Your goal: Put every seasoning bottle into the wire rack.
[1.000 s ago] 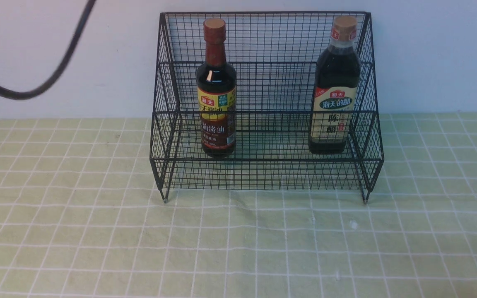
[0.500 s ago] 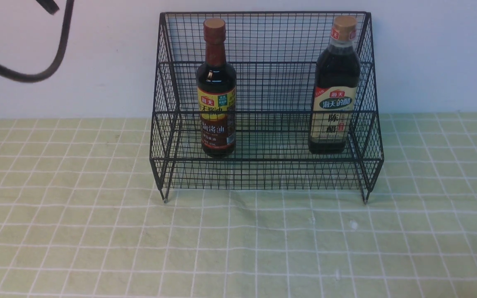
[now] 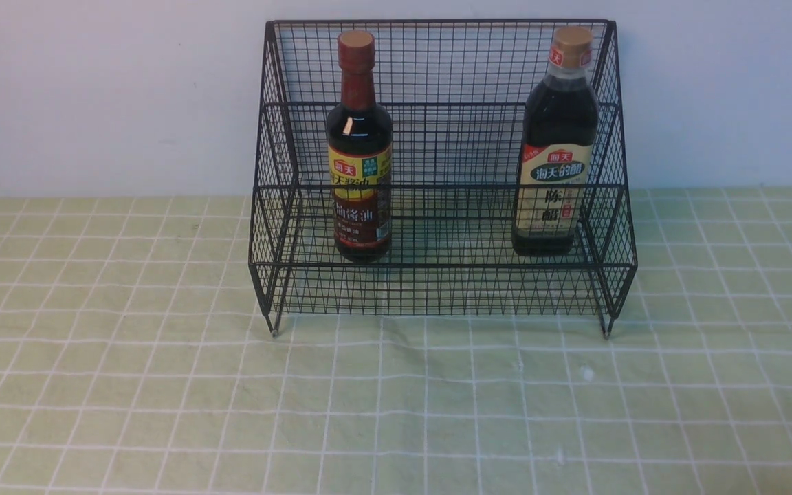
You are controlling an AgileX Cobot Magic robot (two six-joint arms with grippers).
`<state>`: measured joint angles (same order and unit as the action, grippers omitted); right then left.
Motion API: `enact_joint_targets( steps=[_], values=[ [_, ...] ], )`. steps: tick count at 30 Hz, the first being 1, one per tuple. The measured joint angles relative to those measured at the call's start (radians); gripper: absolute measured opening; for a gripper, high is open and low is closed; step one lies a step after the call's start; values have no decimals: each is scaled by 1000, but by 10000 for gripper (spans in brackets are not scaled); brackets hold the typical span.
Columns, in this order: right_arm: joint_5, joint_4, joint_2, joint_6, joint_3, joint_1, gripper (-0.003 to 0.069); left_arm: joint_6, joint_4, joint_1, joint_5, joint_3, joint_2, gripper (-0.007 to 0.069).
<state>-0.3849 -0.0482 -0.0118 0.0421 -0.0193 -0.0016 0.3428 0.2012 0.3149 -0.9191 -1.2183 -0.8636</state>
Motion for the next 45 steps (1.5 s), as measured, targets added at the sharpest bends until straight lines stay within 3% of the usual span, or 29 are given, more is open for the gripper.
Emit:
enact_joint_targets(
  steps=[19,25,33,40,45],
  values=[
    [0,0,0,0,0,0,-15,-54,-22,0,-97,107,344,17],
    [0,0,0,0,0,0,-15,-123,-26,-31,5,198,434,18],
    [0,0,0,-10,0,0,-15,-279,-98,-190,382,721,727,17],
    [0,0,0,-11,0,0,-15,-296,-101,-236,459,1096,873,17],
    [0,0,0,-11,0,0,-15,-299,-112,-236,487,1235,875,17]
  ],
)
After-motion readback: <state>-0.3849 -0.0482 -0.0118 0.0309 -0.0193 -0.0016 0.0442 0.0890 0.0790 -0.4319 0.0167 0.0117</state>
